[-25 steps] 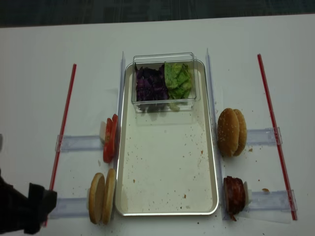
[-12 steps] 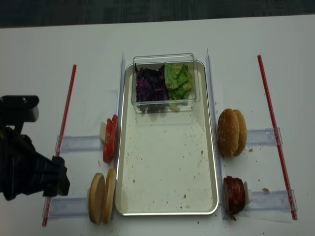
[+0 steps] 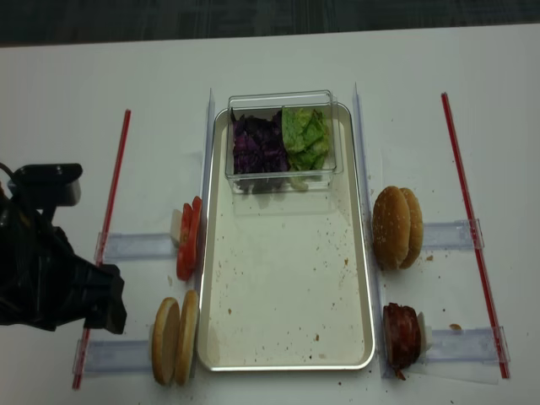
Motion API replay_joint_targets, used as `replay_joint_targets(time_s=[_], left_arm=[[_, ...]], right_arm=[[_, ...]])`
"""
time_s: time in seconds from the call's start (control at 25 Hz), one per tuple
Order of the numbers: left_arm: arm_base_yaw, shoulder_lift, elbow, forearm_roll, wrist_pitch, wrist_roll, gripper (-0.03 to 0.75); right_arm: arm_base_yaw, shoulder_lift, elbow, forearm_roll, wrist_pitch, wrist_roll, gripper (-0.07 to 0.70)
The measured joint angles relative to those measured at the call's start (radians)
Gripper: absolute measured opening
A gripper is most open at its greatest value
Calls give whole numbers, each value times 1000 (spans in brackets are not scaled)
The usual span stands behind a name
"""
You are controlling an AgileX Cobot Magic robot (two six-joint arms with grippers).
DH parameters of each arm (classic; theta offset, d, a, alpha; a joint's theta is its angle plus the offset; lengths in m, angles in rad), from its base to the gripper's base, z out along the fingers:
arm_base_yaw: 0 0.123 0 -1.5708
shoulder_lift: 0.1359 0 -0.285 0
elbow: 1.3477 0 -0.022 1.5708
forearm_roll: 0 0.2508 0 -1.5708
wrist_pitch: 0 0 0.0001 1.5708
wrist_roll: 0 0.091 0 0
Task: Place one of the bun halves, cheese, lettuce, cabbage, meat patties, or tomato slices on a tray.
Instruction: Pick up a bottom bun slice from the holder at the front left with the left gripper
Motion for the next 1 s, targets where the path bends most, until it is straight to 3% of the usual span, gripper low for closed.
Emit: replay_joint_targets(time_s=[0.52,0.68,1.0], left_arm=[[-8,1,0,-130,0,16,618],[-71,1,0,-130,-7,0,618],[-265,1,0,-130,-52,-120,618]], right_arm=[[0,0,0,0,0,0,614],[0,0,0,0,0,0,614],[0,0,0,0,0,0,614]])
